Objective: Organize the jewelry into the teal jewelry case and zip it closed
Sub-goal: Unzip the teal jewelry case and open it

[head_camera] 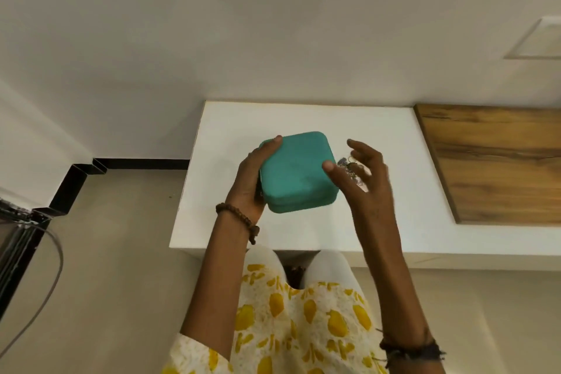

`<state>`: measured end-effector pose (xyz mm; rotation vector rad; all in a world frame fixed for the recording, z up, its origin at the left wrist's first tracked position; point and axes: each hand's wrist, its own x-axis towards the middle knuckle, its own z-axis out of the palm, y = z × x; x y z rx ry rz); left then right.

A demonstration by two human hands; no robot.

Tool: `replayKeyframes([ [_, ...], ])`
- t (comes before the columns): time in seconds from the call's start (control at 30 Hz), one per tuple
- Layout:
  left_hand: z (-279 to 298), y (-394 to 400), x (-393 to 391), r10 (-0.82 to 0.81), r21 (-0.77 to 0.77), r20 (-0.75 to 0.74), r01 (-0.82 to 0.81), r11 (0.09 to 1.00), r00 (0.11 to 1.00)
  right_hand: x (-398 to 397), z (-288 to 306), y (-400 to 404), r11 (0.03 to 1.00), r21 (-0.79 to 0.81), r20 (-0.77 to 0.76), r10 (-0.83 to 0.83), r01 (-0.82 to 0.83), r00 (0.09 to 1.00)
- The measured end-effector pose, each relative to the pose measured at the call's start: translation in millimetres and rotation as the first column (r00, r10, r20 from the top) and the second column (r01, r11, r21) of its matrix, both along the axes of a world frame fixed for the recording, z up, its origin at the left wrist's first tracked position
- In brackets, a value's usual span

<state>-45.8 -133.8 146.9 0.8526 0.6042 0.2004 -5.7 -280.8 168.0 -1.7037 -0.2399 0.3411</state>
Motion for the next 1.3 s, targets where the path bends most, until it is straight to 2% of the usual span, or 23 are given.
replayKeyframes([
  [0.07, 4, 1, 2, -0.085, 0.077, -0.040, 0.088, 0.993, 0.996, 3, 1, 2, 0.989, 0.023, -0.197, 0.145, -0.143, 0.970],
  [0.17, 4, 1, 6, -0.090, 0.069, -0.051, 0.094, 0.993, 0.995, -1, -1, 8, 0.987, 0.139, -0.266, 0.112, -0.077, 0.957],
  [0.27, -11, -2, 0, 0.032, -0.208, 0.162, 0.002, 0.978, 0.986, -5, -2, 17, 0.949, 0.294, -0.293, -0.019, 0.109, 0.956],
  [0.33, -24, -11, -7, 0.098, -0.330, 0.332, 0.019, 0.944, 0.938, -12, -3, 25, 0.917, 0.351, -0.294, -0.087, 0.192, 0.952],
  [0.4, -33, -23, -8, 0.079, -0.284, 0.466, 0.064, 0.957, 0.881, -21, -5, 31, 0.918, 0.344, -0.264, -0.108, 0.198, 0.959],
  [0.47, -39, -30, -6, 0.096, -0.240, 0.534, 0.042, 0.970, 0.840, -31, -8, 32, 0.936, 0.316, -0.268, -0.072, 0.158, 0.961],
  [0.57, -36, -25, -1, 0.226, -0.330, 0.477, -0.066, 0.942, 0.849, -41, -17, 20, 0.961, 0.270, -0.260, 0.020, 0.053, 0.965],
  [0.6, -37, -22, -1, 0.238, -0.371, 0.455, -0.061, 0.927, 0.858, -43, -20, 14, 0.975, 0.220, -0.192, 0.027, 0.016, 0.981],
  [0.67, -38, -17, -3, 0.203, -0.379, 0.443, -0.023, 0.925, 0.873, -39, -27, 4, 0.997, 0.073, 0.056, 0.023, -0.027, 0.998],
  [0.73, -39, -12, -6, 0.136, -0.340, 0.446, 0.027, 0.940, 0.885, -25, -25, -4, 0.996, -0.042, 0.272, 0.088, -0.080, 0.958],
  [0.8, -38, -6, -11, 0.080, -0.314, 0.439, 0.070, 0.947, 0.895, -6, -19, -10, 0.975, -0.119, 0.366, 0.219, -0.188, 0.904],
  [0.87, -37, -1, -15, -0.018, -0.270, 0.429, 0.147, 0.952, 0.903, 13, -11, -13, 0.918, -0.179, 0.344, 0.396, -0.355, 0.852],
  [0.97, -38, 3, -21, -0.137, -0.241, 0.416, 0.255, 0.936, 0.899, 33, -3, -9, 0.761, -0.281, 0.258, 0.647, -0.585, 0.718],
  [1.07, -44, 4, -22, -0.194, -0.221, 0.497, 0.339, 0.914, 0.846, 40, 0, -2, 0.658, -0.298, 0.191, 0.751, -0.692, 0.632],
  [1.13, -52, 6, -25, -0.254, -0.199, 0.539, 0.414, 0.889, 0.803, 39, -1, 2, 0.680, -0.260, 0.174, 0.731, -0.685, 0.660],
  [1.3, -53, 8, -31, -0.224, -0.198, 0.473, 0.350, 0.915, 0.852, 39, -6, 10, 0.833, -0.069, 0.176, 0.552, -0.549, 0.815],
])
